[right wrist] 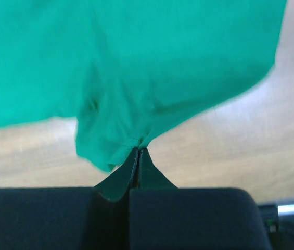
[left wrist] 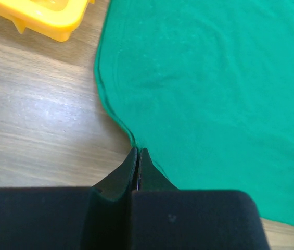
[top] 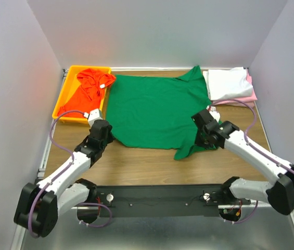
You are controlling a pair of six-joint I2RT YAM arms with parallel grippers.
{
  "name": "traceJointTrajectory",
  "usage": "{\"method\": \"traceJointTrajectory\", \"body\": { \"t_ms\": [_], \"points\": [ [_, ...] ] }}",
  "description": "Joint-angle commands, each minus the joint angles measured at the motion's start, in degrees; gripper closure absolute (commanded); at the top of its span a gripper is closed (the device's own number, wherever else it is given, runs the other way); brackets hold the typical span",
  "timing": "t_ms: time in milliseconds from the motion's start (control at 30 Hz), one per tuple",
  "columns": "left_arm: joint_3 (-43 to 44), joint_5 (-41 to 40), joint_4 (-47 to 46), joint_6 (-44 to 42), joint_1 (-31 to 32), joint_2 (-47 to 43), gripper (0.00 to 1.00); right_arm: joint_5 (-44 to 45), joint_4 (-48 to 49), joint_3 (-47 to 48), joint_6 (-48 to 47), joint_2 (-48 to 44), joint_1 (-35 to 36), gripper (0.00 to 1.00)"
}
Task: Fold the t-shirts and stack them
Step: Fold the tshirt
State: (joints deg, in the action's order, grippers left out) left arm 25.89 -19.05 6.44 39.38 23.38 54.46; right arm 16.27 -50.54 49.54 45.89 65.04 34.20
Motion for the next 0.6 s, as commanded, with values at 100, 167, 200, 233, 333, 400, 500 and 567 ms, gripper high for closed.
{"method": "traceJointTrajectory", "body": {
  "t_ms": [100,167,200,233,333,400,500,567],
  "points": [
    [4.1,2.2,-6.2,-3.8,-1.4,8.2,1.00,8.9,10.0,7.5,-8.9,10.3,-1.8,1.00],
    [5.1,2.1,-6.2,-4.6,-2.3,9.4,1.00,8.4,12.0,9.7,-10.7,12.9,-4.2,1.00],
    [5.4,2.3,-7.4,-4.9,-2.8,10.1,1.00,7.5,12.6,10.5,-12.3,13.8,-5.2,1.00],
    [5.7,2.4,-7.8,-5.2,-3.7,10.6,1.00,7.1,13.1,11.6,-13.0,14.5,-6.3,1.00],
    [7.0,3.5,-8.7,-6.4,-5.5,12.1,1.00,7.0,14.2,15.8,-15.5,17.7,-8.4,1.00],
    [7.6,4.1,-8.9,-6.8,-6.1,12.7,1.00,6.6,14.6,17.9,-16.7,19.3,-9.7,1.00],
    [8.6,5.1,-9.9,-7.6,-7.2,14.1,1.00,6.4,15.0,22.6,-19.7,23.0,-12.0,1.00],
    [9.5,5.5,-10.2,-8.1,-7.6,14.9,1.00,6.8,15.2,24.7,-20.7,24.6,-12.7,1.00]
  ]
}}
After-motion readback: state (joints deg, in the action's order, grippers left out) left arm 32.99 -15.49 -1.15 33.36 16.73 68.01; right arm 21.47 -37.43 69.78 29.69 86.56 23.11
